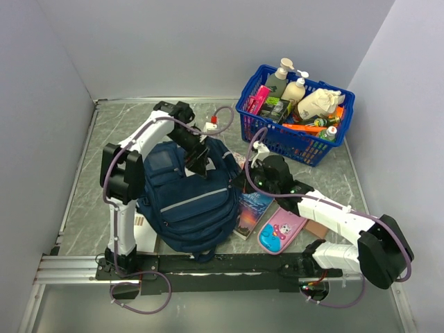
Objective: Pack the student bag
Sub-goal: Unzip the student bag at the center of the board.
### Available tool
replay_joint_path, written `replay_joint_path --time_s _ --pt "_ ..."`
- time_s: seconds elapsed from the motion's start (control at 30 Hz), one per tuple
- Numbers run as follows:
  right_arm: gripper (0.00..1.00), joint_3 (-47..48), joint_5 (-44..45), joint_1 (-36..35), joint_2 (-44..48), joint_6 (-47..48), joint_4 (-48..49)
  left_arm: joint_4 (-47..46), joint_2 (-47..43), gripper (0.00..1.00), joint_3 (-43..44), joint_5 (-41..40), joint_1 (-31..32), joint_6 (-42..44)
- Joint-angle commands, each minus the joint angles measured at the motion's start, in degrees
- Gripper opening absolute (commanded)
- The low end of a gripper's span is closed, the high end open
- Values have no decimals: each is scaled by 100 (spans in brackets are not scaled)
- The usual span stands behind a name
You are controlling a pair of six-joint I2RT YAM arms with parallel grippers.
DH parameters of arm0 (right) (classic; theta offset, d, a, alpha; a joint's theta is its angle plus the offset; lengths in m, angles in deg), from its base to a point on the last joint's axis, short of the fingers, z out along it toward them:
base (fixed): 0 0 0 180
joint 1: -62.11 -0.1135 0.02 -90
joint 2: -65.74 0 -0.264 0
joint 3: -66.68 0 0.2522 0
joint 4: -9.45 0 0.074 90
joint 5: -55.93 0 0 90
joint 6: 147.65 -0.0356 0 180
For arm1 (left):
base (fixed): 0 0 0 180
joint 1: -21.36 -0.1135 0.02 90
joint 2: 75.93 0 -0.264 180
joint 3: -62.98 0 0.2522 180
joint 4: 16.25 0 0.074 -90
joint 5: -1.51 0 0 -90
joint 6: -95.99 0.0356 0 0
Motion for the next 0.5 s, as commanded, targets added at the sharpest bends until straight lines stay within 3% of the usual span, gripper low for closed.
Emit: replay_joint_path --time_s 0.0,0.27,0.47 --pt "0 -183 348 30 329 121 391 281 -6 96 -252 599 2 64" --pt "0 -464 251 4 435 94 601 246 187 99 -544 933 178 82" --pt "0 -570 199 -75 418 42 733 -395 170 99 -341 855 187 -198"
